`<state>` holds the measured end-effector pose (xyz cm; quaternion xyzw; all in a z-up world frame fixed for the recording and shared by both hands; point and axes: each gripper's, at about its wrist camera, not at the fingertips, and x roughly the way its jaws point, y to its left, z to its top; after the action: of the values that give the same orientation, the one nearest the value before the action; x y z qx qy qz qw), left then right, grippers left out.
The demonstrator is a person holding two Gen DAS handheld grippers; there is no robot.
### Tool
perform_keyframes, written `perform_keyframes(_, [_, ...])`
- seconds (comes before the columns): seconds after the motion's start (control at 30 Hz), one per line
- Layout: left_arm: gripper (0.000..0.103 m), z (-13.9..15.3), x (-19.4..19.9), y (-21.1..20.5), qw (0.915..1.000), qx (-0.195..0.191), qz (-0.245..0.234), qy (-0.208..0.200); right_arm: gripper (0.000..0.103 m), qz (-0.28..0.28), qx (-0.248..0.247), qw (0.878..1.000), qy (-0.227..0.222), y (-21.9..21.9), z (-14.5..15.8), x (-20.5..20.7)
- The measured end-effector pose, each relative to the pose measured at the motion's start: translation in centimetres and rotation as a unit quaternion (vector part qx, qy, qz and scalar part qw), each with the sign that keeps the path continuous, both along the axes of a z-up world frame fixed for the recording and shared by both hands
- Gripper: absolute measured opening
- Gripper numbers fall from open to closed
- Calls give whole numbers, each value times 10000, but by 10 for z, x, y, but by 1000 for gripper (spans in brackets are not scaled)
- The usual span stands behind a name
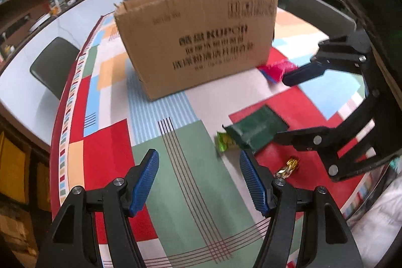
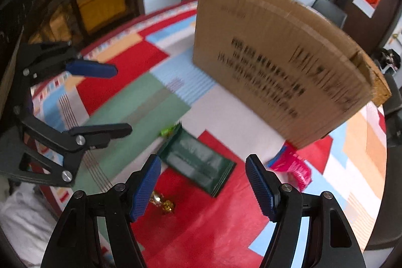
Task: Organize snacks
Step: 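Move both open tools back toward the green packets on the table, then grasp the yellow-green packet with the left tool while the right tool grasps the dark green packet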
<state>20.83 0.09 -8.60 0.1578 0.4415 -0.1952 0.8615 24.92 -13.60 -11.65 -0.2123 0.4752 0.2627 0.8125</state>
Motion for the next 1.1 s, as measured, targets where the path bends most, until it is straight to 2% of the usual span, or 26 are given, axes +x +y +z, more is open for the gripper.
perform_keyframes(0.27, [66,-25,12,-2,9979,-36,-510,406,70,448,-528,9971,325,10,-34,6])
perform_keyframes(0.33, [66,-31,18,-5,9954,-58,-770,572,70,577,-569,9961,352,12,-37,7])
perform_keyframes(0.5, [66,-41,37,-10,9923,29,-977,761,70,995,-677,9919,416,20,-46,14])
perform_keyframes(0.77, [66,-47,61,-12,9865,-269,-1237,1038,70,972,-493,9919,653,20,-57,40])
perform_keyframes(0.97, [65,-50,63,-21,9848,-300,-1303,1105,70,783,-284,9930,834,11,-60,51])
perform_keyframes(1.1, [60,-51,61,-27,9841,-360,-1339,1106,70,719,-207,9933,885,2,-64,51])
